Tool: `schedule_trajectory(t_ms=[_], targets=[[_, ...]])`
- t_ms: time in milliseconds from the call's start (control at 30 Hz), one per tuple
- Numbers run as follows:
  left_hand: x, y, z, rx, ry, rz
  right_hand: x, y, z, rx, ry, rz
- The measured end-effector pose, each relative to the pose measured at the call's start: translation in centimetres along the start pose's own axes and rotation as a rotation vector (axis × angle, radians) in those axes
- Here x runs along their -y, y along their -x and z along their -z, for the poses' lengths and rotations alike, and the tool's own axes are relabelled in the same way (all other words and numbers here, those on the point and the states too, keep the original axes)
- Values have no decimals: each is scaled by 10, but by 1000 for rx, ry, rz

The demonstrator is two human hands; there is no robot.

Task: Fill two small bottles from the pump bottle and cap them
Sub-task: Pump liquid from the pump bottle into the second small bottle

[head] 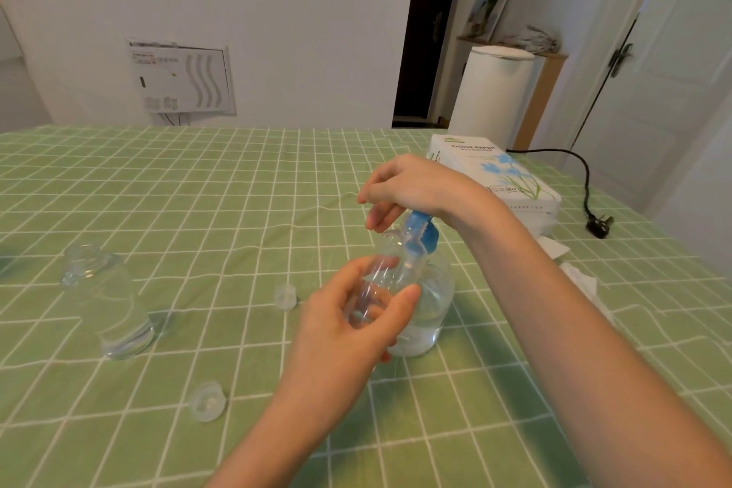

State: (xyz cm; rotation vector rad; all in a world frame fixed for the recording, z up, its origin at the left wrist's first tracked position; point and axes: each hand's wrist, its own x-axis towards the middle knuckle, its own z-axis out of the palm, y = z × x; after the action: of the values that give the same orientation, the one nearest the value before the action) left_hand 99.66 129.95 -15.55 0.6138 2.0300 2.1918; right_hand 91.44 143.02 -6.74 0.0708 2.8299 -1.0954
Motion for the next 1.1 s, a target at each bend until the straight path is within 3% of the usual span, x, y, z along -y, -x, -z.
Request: schedule_trajectory(t_ms=[1100], targets=[[2, 1, 0, -14, 42, 21, 4, 3, -3, -31, 15, -75]])
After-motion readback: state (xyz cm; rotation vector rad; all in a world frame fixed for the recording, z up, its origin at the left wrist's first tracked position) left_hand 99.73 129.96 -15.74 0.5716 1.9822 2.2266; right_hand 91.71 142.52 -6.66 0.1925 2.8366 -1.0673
